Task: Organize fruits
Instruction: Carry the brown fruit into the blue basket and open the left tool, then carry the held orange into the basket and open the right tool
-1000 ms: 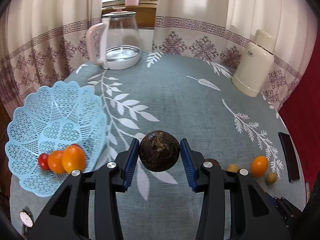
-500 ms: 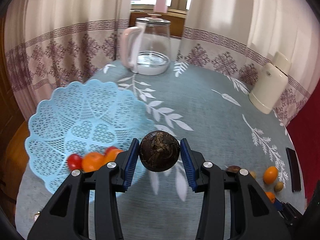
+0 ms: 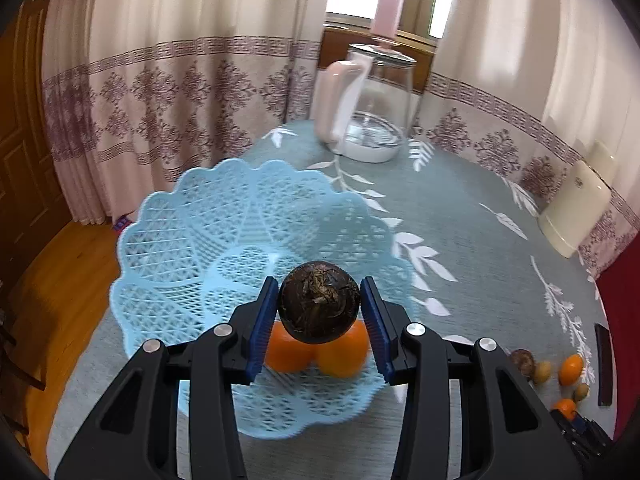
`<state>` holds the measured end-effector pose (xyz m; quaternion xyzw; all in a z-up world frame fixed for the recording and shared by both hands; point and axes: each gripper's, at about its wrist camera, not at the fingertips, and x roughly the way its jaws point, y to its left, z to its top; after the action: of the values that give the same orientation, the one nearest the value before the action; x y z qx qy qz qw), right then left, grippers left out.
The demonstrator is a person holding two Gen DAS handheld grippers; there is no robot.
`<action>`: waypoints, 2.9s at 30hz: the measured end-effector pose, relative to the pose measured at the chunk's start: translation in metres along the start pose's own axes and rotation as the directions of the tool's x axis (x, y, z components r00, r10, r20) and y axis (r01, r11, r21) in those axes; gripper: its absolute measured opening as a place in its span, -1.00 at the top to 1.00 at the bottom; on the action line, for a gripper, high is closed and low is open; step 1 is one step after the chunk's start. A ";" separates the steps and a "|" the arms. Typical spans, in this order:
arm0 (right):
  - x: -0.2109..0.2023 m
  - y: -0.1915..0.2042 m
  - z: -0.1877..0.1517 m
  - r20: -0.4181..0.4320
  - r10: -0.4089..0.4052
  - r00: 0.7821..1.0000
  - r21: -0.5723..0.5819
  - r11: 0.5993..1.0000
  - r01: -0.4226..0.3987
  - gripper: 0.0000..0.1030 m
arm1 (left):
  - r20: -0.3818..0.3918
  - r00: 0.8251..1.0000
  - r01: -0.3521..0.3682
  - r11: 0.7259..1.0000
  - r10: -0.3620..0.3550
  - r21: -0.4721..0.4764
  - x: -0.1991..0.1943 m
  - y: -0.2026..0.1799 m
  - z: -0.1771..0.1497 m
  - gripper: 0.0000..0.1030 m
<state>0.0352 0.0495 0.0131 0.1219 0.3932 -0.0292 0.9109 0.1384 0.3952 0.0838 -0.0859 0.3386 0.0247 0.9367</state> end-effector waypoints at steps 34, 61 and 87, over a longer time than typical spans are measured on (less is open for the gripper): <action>-0.002 0.017 0.005 -0.007 -0.082 0.997 -0.052 0.995 0.081 0.19 | 0.070 0.997 -0.016 0.993 0.024 -0.120 -0.019 0.064 -0.004 -0.38; -0.008 0.179 0.066 0.046 0.192 0.980 -0.298 0.939 -0.170 0.23 | 0.153 0.987 -0.020 0.986 0.046 -0.167 -0.050 0.092 0.010 -0.50; 0.036 0.251 0.094 -0.001 0.216 0.976 -0.302 0.931 -0.206 0.21 | 0.184 0.978 -0.063 0.978 0.100 -0.199 -0.058 0.100 0.013 -0.75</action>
<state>0.1648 0.2714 0.0992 0.0230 0.3628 0.1268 0.9229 0.0914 0.4969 0.1166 -0.1589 0.2452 0.1041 0.9507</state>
